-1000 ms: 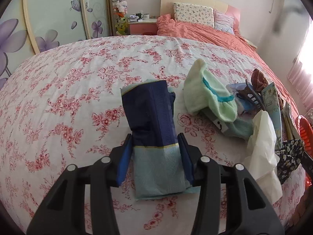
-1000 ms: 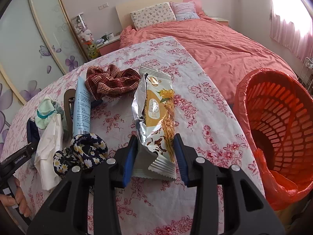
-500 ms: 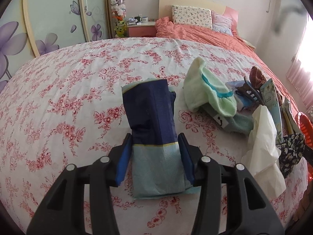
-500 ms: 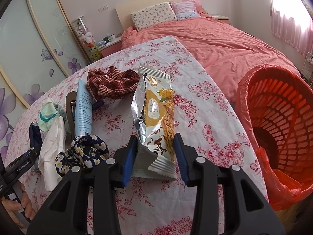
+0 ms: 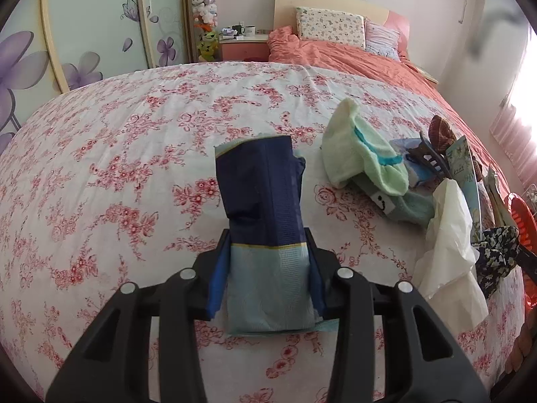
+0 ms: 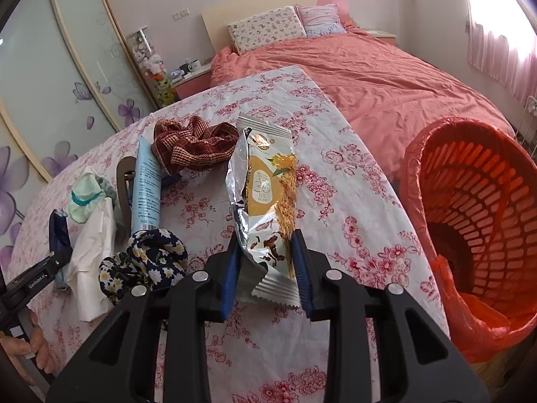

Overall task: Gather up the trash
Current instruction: 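Carry the cloth and snack wrapper in both grippers over the orange basket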

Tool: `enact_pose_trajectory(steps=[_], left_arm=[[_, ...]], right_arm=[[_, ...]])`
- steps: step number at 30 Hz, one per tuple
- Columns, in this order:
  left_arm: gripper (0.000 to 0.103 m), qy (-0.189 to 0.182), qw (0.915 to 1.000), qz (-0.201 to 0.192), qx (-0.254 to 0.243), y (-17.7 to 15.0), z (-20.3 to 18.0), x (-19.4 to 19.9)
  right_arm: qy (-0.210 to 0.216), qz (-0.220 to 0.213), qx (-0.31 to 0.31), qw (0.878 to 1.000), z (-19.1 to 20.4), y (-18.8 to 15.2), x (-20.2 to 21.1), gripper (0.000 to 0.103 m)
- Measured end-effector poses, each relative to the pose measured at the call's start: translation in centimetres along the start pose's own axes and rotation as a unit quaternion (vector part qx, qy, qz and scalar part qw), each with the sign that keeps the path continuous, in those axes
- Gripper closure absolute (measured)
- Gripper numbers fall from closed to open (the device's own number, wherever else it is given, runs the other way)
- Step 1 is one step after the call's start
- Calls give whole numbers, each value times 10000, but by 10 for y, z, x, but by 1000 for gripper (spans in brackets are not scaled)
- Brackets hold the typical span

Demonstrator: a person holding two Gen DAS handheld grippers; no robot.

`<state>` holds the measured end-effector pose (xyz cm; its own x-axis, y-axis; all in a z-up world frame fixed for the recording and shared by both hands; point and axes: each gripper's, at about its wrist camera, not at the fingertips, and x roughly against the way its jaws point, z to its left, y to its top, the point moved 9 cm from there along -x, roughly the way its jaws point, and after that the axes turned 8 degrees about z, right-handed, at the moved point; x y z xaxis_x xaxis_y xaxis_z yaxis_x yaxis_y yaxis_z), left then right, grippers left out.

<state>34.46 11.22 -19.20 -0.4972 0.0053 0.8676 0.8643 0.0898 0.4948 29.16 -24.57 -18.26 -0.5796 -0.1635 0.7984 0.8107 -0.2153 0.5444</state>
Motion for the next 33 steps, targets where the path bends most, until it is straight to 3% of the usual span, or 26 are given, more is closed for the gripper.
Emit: enact_pose_trajectory(steps=[8,17,33], left_arm=[[63,-52,9995,-296,-100,10,-6,32],[63,-263,9966,-666,-398,20,-41,78],[63,-969,9839,-960,-1156,9,-153,134]], right_arm=[[99,-299,64,9995,5,7,28,72],[267,-666,144,9973,9,13,64,72],[212,-1221,92,9923,-24,12,120,72]])
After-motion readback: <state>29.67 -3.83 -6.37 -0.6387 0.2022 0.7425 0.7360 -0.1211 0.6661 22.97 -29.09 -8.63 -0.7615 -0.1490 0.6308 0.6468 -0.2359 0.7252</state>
